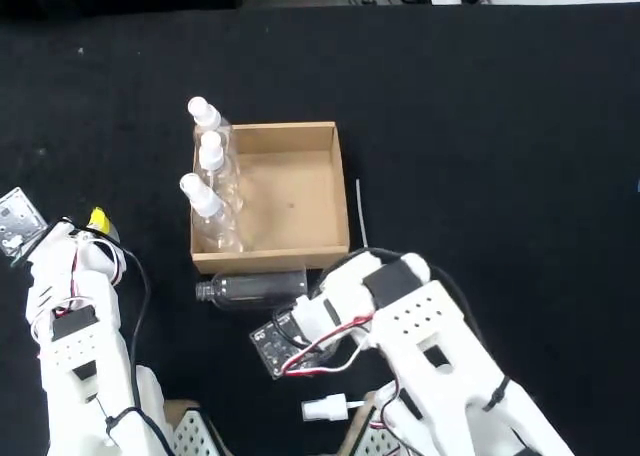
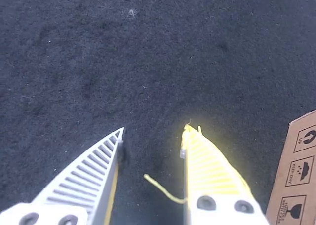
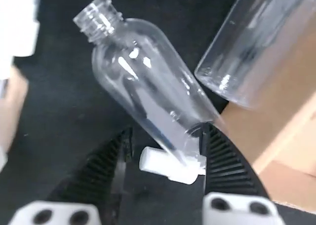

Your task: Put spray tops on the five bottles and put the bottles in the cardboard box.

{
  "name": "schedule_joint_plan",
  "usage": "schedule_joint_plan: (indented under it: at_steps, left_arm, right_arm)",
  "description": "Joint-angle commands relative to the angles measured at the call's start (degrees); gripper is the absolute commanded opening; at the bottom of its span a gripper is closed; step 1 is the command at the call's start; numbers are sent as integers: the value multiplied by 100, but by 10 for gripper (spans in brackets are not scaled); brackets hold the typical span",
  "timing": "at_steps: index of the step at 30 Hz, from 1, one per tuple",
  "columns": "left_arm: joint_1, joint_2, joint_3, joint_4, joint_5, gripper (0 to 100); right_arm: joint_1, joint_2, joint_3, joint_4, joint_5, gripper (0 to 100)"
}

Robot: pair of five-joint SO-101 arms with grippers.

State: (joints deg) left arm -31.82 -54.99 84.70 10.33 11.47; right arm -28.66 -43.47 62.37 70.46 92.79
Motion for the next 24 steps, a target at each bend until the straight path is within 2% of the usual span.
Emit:
schedule_joint_plan:
  at_steps: [1, 24]
  left_arm:
    - [-40, -114, -92, -123, -9, 162]
    - [-31, -114, -92, -123, -9, 162]
  right_arm:
    - [-97, -31, 374, -334, 0, 184]
    - [-88, -40, 1376, -343, -9, 181]
